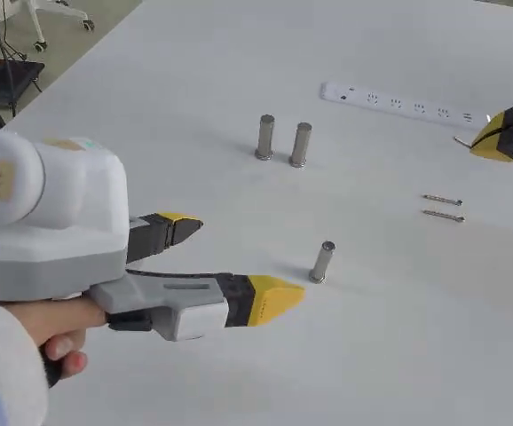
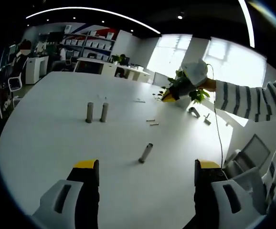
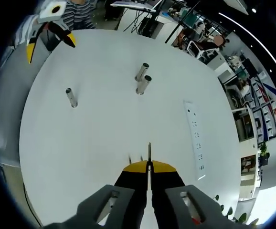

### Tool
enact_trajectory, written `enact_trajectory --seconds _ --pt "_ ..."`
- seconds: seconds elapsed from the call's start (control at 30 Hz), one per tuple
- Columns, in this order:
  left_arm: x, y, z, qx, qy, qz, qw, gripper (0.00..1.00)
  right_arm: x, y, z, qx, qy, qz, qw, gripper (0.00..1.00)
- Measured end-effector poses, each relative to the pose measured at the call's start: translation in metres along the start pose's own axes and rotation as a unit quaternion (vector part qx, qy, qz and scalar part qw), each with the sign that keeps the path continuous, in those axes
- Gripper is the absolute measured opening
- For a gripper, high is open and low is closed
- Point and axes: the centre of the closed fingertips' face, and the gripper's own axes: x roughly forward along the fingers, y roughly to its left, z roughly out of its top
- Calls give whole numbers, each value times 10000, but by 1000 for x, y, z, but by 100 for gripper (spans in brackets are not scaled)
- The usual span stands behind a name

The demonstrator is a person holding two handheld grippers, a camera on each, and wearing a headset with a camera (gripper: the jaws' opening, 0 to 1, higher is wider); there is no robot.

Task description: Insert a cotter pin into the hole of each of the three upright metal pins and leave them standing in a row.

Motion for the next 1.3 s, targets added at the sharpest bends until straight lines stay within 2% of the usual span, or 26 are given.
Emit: enact_trajectory --seconds 0.2,0.43,0.6,0.67,0.77,0.87,1.03,1.2,1.3 --pt "4 -7 7 80 42 -189 9998 76 -30 21 26 55 -429 -357 9984 0" --pt "7 -11 20 82 -81 -324 9994 74 -53 50 47 85 -789 -585 9951 0" --pt "9 -16 28 127 -72 -464 9988 67 -60 68 56 175 -1005 -692 9924 0" --pt "11 -18 31 110 -44 -538 9985 65 -64 72 60 190 -1097 -880 9899 0" --pt "15 -21 37 81 -67 -594 9982 64 -67 80 64 224 -1188 -1001 9876 0" --pt "21 -28 43 33 -89 -764 9970 60 -69 89 68 242 -1243 -1126 9855 0" --pt "33 -40 48 35 2 -972 9953 56 -70 103 74 284 -1341 -1173 9836 0" --pt "42 -54 54 -78 32 -1267 9919 44 -68 119 84 198 -1394 -1169 9831 0" --pt "46 -60 57 -149 19 -1400 9900 40 -67 126 90 119 -1435 -1133 9831 0"
